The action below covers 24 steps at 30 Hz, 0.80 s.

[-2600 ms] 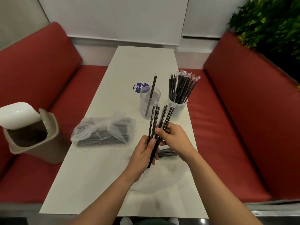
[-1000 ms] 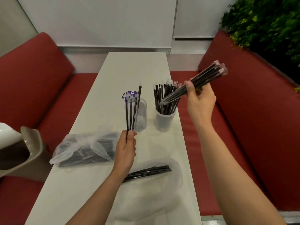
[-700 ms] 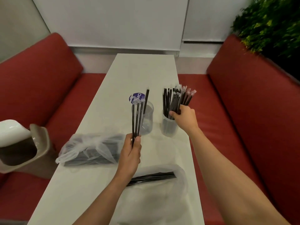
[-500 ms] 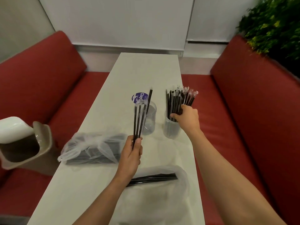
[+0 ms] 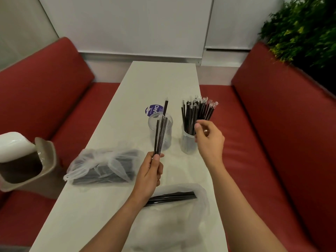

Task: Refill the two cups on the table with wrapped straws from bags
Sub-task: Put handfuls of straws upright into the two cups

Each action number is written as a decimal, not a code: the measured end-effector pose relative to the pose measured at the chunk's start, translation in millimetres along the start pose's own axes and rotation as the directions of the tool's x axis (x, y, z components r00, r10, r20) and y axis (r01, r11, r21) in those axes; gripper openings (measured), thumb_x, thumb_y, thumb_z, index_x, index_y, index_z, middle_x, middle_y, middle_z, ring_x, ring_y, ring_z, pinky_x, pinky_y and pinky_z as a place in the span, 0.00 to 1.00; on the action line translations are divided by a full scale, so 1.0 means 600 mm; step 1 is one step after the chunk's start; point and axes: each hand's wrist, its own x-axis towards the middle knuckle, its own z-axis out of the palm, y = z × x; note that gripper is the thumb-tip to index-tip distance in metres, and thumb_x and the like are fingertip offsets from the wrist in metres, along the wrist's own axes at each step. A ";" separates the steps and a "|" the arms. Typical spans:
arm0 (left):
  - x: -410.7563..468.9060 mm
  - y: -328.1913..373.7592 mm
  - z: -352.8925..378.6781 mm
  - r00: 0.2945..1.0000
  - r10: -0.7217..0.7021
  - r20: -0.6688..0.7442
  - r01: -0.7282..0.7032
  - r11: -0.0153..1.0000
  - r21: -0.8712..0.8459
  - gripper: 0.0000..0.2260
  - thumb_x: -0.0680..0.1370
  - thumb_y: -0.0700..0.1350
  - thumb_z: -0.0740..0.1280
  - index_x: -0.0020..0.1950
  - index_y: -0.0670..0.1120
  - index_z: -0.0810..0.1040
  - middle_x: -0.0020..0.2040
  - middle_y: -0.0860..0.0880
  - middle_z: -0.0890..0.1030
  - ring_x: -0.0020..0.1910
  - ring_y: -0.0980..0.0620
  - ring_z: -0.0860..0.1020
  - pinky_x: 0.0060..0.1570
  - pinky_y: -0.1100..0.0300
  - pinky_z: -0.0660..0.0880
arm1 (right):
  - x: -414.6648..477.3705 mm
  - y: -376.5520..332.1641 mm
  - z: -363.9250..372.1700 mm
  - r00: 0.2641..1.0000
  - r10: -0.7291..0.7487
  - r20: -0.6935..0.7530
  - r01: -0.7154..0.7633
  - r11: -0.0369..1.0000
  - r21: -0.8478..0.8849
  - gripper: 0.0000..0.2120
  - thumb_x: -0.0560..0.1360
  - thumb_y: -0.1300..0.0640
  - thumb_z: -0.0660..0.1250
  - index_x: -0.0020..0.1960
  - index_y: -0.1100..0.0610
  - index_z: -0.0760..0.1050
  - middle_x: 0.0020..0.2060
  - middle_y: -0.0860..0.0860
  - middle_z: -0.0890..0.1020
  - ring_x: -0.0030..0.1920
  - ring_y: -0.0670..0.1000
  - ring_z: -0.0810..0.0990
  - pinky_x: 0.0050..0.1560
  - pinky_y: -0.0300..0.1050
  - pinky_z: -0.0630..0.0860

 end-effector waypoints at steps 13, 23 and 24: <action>-0.022 -0.002 -0.002 0.976 0.071 0.204 -0.143 0.922 0.361 0.20 0.83 0.68 0.51 0.53 0.54 0.71 0.33 0.57 0.69 0.31 0.55 0.65 0.35 0.54 0.65 | -0.086 -0.089 0.007 0.810 0.004 0.586 -0.052 0.997 0.065 0.08 0.83 0.53 0.68 0.58 0.54 0.83 0.48 0.53 0.86 0.38 0.46 0.84 0.54 0.53 0.85; 0.013 -0.010 0.024 0.974 0.058 0.219 -0.152 0.884 0.441 0.20 0.82 0.66 0.58 0.70 0.58 0.69 0.50 0.54 0.80 0.48 0.56 0.80 0.51 0.53 0.78 | -0.043 -0.068 -0.032 0.913 0.020 0.407 0.036 0.991 -0.129 0.04 0.81 0.55 0.68 0.48 0.53 0.79 0.41 0.48 0.88 0.41 0.50 0.87 0.53 0.59 0.84; 0.027 -0.011 0.027 0.980 0.100 0.174 -0.168 0.884 0.437 0.23 0.82 0.66 0.59 0.73 0.58 0.67 0.56 0.55 0.80 0.55 0.58 0.79 0.56 0.56 0.76 | -0.022 -0.068 -0.045 0.941 -0.032 0.338 0.081 0.988 -0.133 0.04 0.80 0.54 0.68 0.47 0.50 0.79 0.41 0.46 0.88 0.42 0.49 0.88 0.53 0.59 0.84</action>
